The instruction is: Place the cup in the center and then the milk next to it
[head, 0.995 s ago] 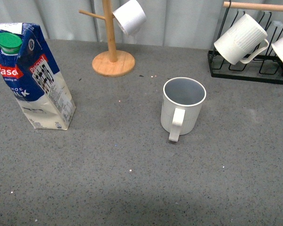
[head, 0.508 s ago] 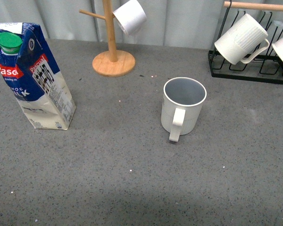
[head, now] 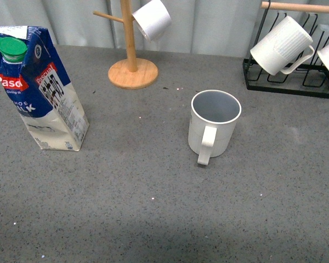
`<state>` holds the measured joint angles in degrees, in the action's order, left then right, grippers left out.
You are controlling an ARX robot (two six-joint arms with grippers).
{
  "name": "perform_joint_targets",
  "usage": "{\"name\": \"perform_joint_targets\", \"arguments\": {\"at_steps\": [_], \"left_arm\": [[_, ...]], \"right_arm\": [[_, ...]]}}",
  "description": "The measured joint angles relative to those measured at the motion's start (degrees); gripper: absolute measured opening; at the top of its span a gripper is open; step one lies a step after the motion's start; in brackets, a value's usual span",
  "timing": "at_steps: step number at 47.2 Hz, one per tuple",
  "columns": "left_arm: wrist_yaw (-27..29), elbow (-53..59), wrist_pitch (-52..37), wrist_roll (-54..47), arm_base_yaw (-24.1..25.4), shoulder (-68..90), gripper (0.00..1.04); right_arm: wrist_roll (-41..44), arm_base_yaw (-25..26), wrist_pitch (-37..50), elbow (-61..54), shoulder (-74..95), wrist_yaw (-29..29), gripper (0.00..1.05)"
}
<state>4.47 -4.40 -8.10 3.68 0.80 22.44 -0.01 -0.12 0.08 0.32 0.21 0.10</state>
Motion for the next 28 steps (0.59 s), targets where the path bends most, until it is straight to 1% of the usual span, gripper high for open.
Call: {"name": "perform_joint_targets", "arguments": {"at_steps": [5,11,14,17,22,28], "left_arm": [[-1.25,-2.23,-13.62,-0.57,-0.37,16.59,0.98],[-1.97,-3.43,-21.51,-1.07,-1.49,29.35,0.98],[-2.19,-3.54,-24.61,-1.11,-1.73,35.28,0.98],[-2.25,-3.76,-25.83,-1.11,-1.79,39.19,0.98],[-2.58,-3.91,-27.63,-1.64,-1.86,43.89,0.98],[-2.95,-4.17,-31.56,-2.67,-3.15,49.31,0.98]], "right_arm": [[0.0,0.0,0.0,0.0,0.0,-0.02,0.95],[0.02,0.0,0.0,0.0,0.0,-0.02,0.95],[0.02,0.0,0.0,0.0,0.0,-0.02,0.95],[0.02,0.0,0.0,0.0,0.0,0.0,0.95],[0.02,0.0,0.0,0.0,0.0,-0.02,0.95],[0.0,0.0,0.0,0.0,0.0,-0.02,0.95]]}}
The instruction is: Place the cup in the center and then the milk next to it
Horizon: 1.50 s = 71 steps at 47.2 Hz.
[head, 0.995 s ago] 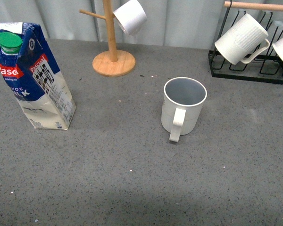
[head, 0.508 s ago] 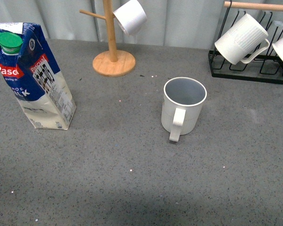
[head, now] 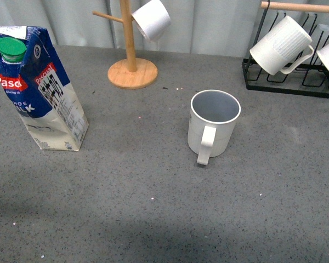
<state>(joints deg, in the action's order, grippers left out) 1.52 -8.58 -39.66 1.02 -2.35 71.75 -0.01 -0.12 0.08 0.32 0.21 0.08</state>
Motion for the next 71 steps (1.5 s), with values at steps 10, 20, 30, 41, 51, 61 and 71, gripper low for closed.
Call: {"name": "perform_joint_targets", "arguments": {"at_steps": [10,20,30,41,51,61,71], "left_arm": [[-2.6,-1.55,-3.15,-1.33,-1.4,5.95,0.98],[-1.95,-5.53,-6.29,-2.25,-1.11,13.73,0.98],[-1.84,-9.09,-6.93,-2.58,-0.26,18.45,0.98],[-2.64,-13.35,-6.4,-2.45,0.11,22.03,0.98],[-2.67,-16.15,-6.45,-2.29,0.46,25.0,0.98],[-1.97,-19.63,-6.49,0.66,0.98,26.95,0.98],[-1.7,-20.81,-6.45,2.38,1.01,27.52,0.92]], "right_arm": [[0.0,0.0,0.0,0.0,0.0,0.02,0.95],[0.0,0.0,0.0,0.0,0.0,0.0,0.95],[0.02,0.0,0.0,0.0,0.0,0.0,0.95],[0.0,0.0,0.0,0.0,0.0,0.0,0.95],[0.0,0.0,0.0,0.0,0.0,0.02,0.95],[0.0,0.0,0.0,0.0,0.0,0.0,0.95],[0.0,0.0,0.0,0.0,0.0,0.0,0.95]]}}
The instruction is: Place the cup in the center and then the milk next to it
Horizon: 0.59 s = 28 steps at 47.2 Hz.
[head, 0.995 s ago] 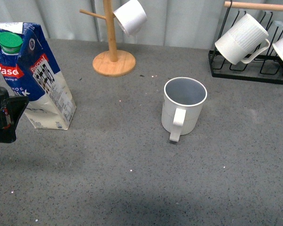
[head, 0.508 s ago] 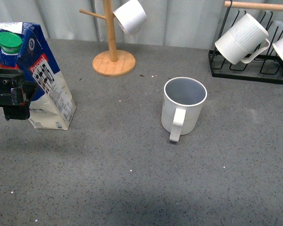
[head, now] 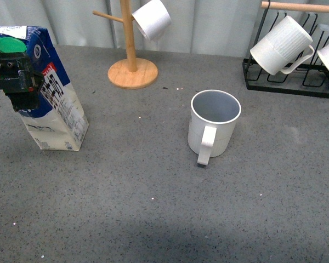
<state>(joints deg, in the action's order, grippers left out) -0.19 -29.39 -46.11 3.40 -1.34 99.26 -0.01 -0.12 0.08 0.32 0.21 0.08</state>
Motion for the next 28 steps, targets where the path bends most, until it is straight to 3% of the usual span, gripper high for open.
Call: {"name": "perform_joint_targets", "arguments": {"at_steps": [3,12,19,25,28], "left_arm": [[0.04,-0.11,0.0,0.33,0.0,0.0,0.85],[0.48,-0.31,0.22,1.57,-0.68,-0.09,0.47],[1.55,-0.28,0.61,2.38,-2.36,-1.01,0.3],[4.5,-0.31,0.2,4.31,-7.61,-2.23,0.08],[6.14,-0.31,-0.44,5.14,-10.88,-2.14,0.05]], "right_arm": [[0.02,0.0,0.0,0.0,0.0,0.0,0.95],[0.02,0.0,0.0,0.0,0.0,0.0,0.95],[0.02,0.0,0.0,0.0,0.0,0.02,0.95],[0.0,0.0,0.0,0.0,0.0,0.0,0.95],[0.02,0.0,0.0,0.0,0.0,0.0,0.95]]}}
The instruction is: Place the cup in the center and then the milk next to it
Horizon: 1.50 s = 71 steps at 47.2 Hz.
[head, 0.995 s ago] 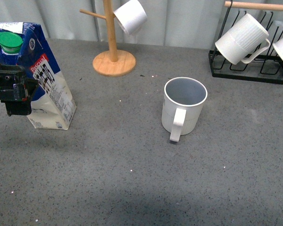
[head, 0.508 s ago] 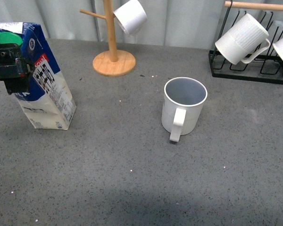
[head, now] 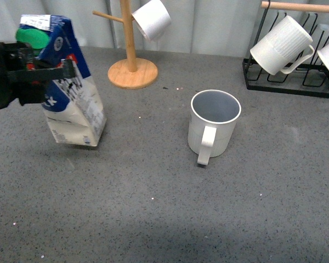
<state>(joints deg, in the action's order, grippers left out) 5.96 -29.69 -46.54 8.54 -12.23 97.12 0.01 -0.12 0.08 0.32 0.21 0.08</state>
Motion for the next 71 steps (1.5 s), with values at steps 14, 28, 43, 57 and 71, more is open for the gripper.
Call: {"name": "perform_joint_targets", "arguments": {"at_steps": [14,28,43,57,71], "left_arm": [[4.57,-4.33,-0.74,3.87,-12.44,5.53,0.05],[6.23,-8.22,-0.28,5.27,-15.93,9.09,0.05],[7.63,-10.25,1.2,6.32,-17.29,10.54,0.32],[7.82,-10.25,1.68,6.19,-16.98,8.2,0.85],[6.93,-9.35,2.86,5.68,-10.95,-0.42,0.98]], "right_arm": [[0.0,0.0,0.0,0.0,0.0,0.0,0.95],[-0.02,0.0,0.0,0.0,0.0,0.02,0.95],[-0.02,0.0,0.0,0.0,0.0,0.02,0.95],[-0.02,0.0,0.0,0.0,0.0,0.02,0.95],[-0.02,0.0,0.0,0.0,0.0,0.0,0.95]]}}
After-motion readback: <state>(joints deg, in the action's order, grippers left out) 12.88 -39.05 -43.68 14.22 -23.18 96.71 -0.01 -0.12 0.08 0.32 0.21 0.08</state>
